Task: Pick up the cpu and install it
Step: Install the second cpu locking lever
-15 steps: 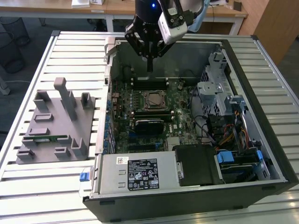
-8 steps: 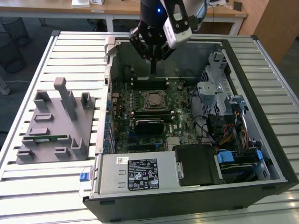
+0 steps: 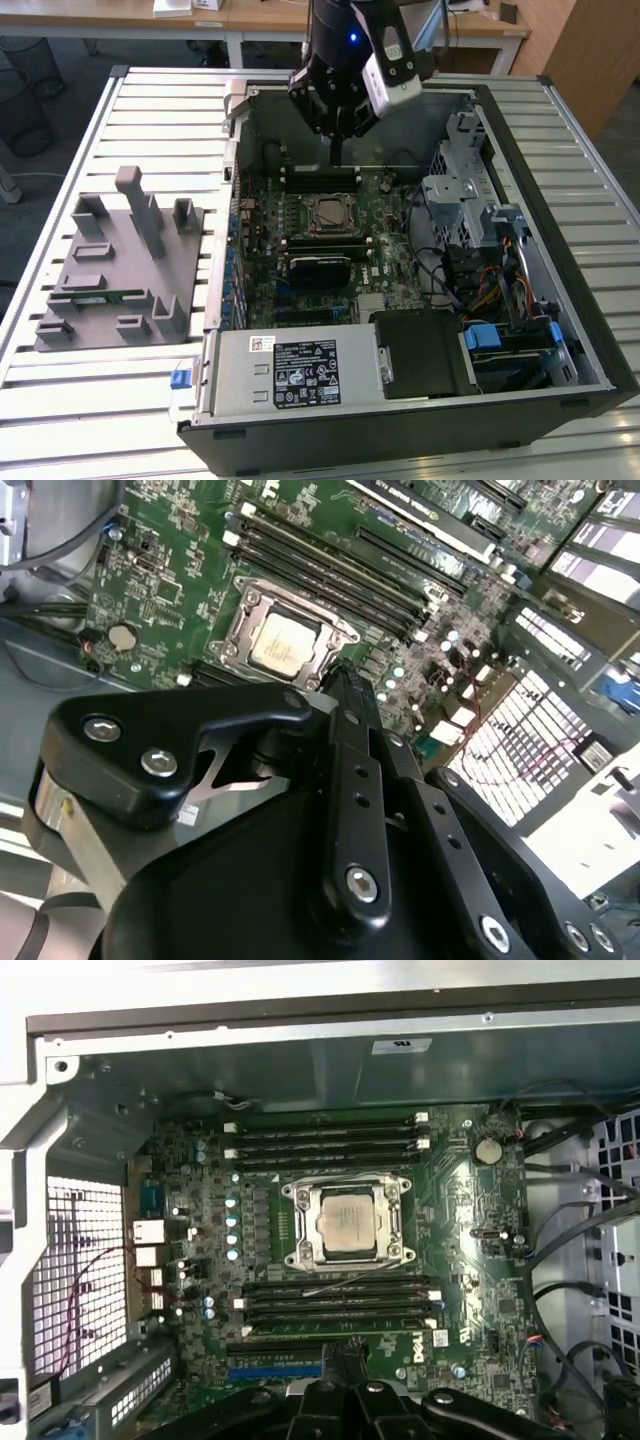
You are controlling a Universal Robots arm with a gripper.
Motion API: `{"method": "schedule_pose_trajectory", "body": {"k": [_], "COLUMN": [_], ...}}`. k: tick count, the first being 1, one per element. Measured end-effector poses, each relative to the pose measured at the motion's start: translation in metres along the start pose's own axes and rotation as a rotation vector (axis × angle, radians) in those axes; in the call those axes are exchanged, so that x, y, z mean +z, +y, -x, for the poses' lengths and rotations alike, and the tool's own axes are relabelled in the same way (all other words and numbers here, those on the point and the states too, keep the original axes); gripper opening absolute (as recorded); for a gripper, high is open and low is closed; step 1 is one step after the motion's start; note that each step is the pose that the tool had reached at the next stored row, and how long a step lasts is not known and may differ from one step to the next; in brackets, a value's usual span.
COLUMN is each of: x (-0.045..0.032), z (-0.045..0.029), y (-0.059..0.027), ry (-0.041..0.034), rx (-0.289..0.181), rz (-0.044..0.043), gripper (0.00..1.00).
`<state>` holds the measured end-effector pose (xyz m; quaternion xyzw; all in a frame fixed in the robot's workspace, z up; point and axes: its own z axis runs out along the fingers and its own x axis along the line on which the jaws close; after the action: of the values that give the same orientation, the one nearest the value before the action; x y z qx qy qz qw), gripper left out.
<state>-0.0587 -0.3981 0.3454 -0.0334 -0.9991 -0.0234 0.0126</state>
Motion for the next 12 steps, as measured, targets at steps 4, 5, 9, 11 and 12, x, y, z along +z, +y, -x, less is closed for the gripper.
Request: {"method": "schedule_pose_trajectory", "body": {"k": [4, 5, 9, 11, 12], "x": [0.0073, 0.0092, 0.0165, 0.0202, 0.0219], "z": [0.0007, 0.0014, 0.0050, 0.0061, 0.0063], "y": [0.0002, 0.0007, 0.0039, 0.0044, 0.0046], "ry": [0.0002, 0.0004, 0.0005, 0.0007, 0.0008], "rx": [-0.002, -0.002, -0.002, -0.002, -0.002], "rz": [0.0001, -0.0001, 0.0001, 0.0002, 0.0000], "gripper": [0.11, 0.11, 0.11, 0.11, 0.11]}}
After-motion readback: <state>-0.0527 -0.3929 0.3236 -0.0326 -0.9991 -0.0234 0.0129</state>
